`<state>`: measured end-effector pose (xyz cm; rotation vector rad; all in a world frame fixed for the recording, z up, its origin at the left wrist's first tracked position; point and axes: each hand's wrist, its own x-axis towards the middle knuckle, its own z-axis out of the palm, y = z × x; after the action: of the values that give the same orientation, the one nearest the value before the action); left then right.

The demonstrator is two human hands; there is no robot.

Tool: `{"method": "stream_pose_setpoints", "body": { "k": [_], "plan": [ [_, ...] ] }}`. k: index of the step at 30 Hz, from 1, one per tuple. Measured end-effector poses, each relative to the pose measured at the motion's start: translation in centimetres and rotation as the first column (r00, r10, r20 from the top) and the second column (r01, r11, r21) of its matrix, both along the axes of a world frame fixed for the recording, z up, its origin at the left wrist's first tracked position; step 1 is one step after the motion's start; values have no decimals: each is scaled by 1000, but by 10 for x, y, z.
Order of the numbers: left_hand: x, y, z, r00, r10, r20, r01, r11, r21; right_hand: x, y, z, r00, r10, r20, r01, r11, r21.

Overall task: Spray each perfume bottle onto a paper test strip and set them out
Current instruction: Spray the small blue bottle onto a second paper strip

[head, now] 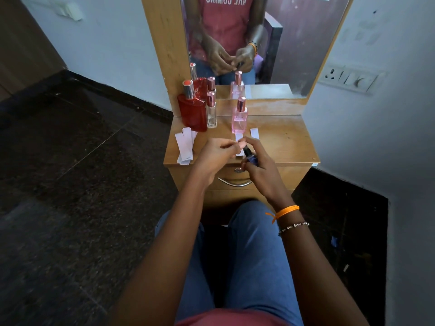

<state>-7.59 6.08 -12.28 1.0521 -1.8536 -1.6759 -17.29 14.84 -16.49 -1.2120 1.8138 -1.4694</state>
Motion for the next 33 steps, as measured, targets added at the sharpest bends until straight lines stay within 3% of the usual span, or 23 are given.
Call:
{"method": "stream_pose_setpoints", "body": {
  "k": [4, 8, 15, 21, 26, 33],
  "plan": [
    [-1, 3, -5, 998, 17, 65, -18, 1000, 15, -2, 0, 4, 992, -120, 44, 121, 992, -25],
    [-3, 3, -8, 996, 19, 84, -19, 1000, 5, -17, -4, 10, 967, -109, 232, 120, 992, -31],
    [-5, -1, -12, 997, 30, 71, -29, 999, -17, -52, -29, 15, 966, -228, 119, 237, 969, -69],
    [-3, -3, -15, 998, 44, 55, -43, 999, -13, -70, -57, 23, 979, -202, -9, 200, 974, -111],
    [-1, -6, -20, 996, 65, 54, -65, 998, -6, -79, -71, 16, 968, -214, -128, 209, 977, -49],
    [0, -9, -22, 995, 78, 59, -78, 997, -5, -80, -74, 9, 969, -209, -129, 205, 978, -41]
  ]
}}
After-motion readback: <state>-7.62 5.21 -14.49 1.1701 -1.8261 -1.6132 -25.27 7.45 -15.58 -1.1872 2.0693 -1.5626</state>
